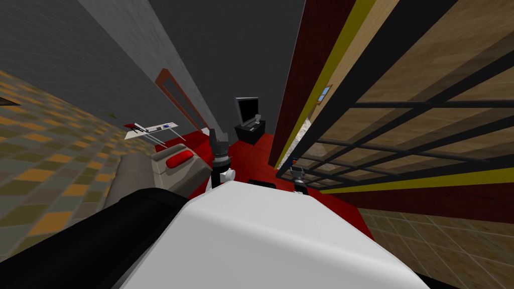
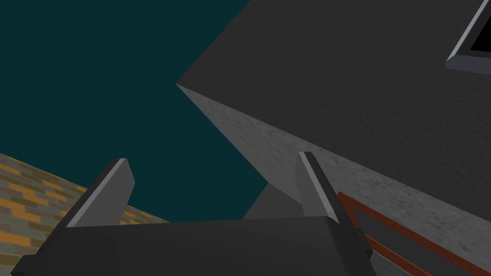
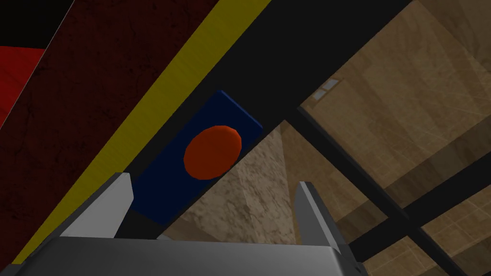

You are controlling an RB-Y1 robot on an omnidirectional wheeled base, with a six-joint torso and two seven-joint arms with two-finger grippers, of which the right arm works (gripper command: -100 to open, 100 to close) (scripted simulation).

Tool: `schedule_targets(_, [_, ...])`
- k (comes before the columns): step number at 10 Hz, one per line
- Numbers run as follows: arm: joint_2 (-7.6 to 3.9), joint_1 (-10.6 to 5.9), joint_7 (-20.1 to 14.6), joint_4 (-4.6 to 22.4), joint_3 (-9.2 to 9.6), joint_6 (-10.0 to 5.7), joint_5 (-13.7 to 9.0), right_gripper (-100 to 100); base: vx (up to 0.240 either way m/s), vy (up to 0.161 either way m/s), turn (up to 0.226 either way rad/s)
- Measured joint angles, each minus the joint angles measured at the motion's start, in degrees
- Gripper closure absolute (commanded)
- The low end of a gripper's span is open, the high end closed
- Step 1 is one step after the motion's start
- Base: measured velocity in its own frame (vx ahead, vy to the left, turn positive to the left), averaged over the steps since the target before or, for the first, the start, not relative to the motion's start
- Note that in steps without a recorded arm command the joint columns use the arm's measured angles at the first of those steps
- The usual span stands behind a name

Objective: Pull the door open

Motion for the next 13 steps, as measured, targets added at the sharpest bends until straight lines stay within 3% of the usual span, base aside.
schedule_targets(13, [-0.11, 1.51, -18.4, -2.3, 4.17, -0.25, -8.3, -100, -0.05, -0.017, 0.051])
